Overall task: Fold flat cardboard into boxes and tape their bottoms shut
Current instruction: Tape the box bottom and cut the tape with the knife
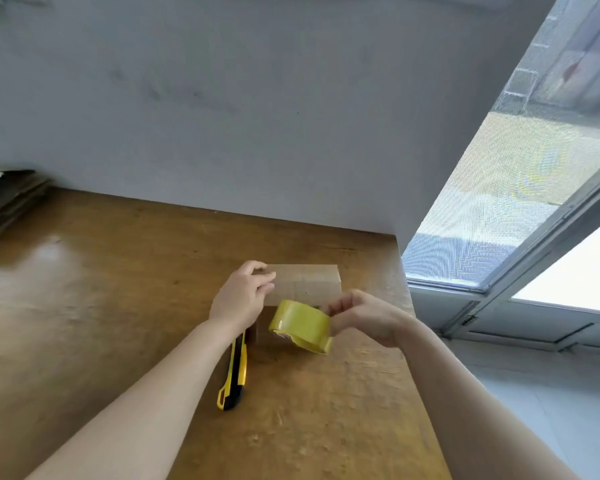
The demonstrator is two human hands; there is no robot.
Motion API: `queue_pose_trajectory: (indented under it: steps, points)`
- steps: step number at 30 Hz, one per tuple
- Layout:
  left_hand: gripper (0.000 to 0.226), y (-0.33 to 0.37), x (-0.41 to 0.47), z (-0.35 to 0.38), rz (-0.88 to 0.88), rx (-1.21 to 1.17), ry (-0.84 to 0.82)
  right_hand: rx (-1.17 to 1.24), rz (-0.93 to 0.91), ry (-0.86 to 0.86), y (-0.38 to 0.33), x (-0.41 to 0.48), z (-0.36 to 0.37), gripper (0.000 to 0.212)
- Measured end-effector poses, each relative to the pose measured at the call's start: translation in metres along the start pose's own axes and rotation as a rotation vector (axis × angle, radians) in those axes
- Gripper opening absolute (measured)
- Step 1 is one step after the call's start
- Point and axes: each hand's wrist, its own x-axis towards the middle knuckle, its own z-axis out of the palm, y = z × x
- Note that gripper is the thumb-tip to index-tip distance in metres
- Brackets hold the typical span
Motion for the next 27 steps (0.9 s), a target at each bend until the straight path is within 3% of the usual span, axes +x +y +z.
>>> queue_pose_trajectory:
  steps: [4, 8, 13, 16, 22, 25, 27]
  points:
    - [0.029, -0.001, 0.000, -0.004, 0.024, -0.056, -0.009, 0.193, -0.192, 0.181, -0.030, 0.010, -0.008, 0.003]
    - [0.027, -0.003, -0.001, -0.006, 0.141, 0.063, 0.012, 0.082, -0.209, 0.331, -0.041, 0.031, -0.011, 0.006]
    - [0.025, -0.005, 0.002, -0.005, 0.108, 0.019, 0.021, -0.042, -0.215, 0.423, -0.035, 0.056, 0.000, 0.018]
    - [0.026, -0.001, 0.005, -0.008, 0.020, -0.139, 0.032, -0.102, -0.241, 0.435, -0.037, 0.064, 0.001, 0.020]
    - [0.030, 0.018, -0.006, -0.018, -0.294, -0.520, 0.235, -0.164, -0.233, 0.460, -0.039, 0.069, 0.004, 0.027]
    - [0.044, 0.028, -0.009, -0.023, -0.363, -0.559, 0.267, -0.198, -0.225, 0.459, -0.043, 0.070, 0.005, 0.027]
    - [0.040, 0.034, -0.005, -0.028, -0.382, -0.541, 0.253, -0.212, -0.225, 0.460, -0.045, 0.070, 0.005, 0.027]
